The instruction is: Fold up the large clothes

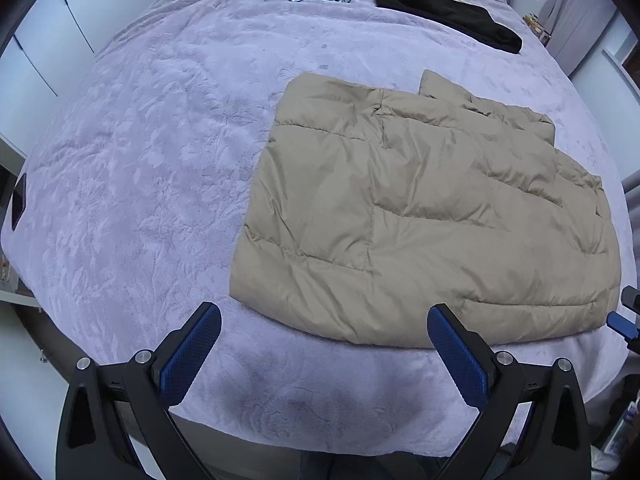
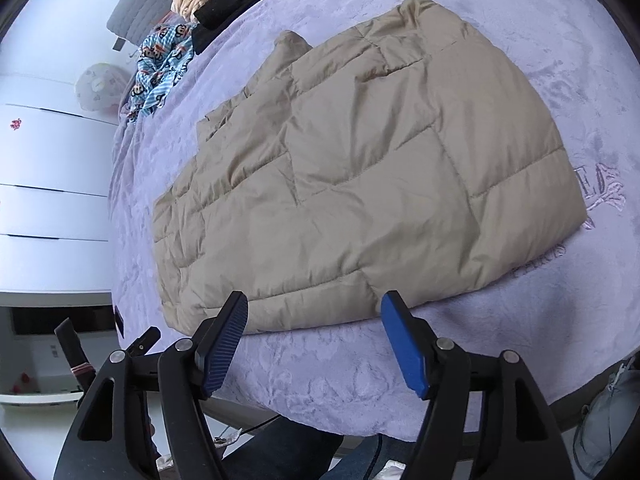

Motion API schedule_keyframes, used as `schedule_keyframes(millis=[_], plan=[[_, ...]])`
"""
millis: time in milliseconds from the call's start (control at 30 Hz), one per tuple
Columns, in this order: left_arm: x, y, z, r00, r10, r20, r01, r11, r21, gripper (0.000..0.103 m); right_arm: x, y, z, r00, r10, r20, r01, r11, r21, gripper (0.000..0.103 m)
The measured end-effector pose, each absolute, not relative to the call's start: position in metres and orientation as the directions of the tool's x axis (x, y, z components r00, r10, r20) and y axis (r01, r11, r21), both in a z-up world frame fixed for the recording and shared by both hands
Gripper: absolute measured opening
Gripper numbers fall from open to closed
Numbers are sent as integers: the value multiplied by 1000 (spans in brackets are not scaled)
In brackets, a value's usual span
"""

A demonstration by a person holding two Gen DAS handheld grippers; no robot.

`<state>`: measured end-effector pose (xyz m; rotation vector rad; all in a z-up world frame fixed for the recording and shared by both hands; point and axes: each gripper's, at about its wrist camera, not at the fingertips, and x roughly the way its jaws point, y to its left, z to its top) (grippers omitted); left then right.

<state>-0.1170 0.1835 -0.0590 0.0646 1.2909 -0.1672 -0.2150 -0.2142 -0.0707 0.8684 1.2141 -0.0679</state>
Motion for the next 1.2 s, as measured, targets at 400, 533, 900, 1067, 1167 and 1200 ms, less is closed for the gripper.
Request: schedule_keyframes(millis=[400,533,900,1067,1167,1200], plan=[[-66,219,-79,218,-117,-969,215,974,-69,103,-168,-129,-75,361,374,-854,471,718,513,84],[-56,220,-92,174,-173,-969,255,959,-125,103,-159,-108,-84,327,382,-864,471,727,500,84],[17,261,-132,62,-404,-912,230,895,-381,103,-146,-90,-107,240,431,-870,540,685,488,84],[43,263,-170,-100,-612,-784,164,768,-620,103,-143,-88,-106,233,417,-879,552,687,472,84],[50,241,-190,-177,-646,-743,190,718,-670,103,-142,-87,-105,231,408,-883,562,685,463,84],[53,233,-198,-205,-657,-726,192,700,-688,103,-142,-87,-105,230,406,-885,565,685,461,84]])
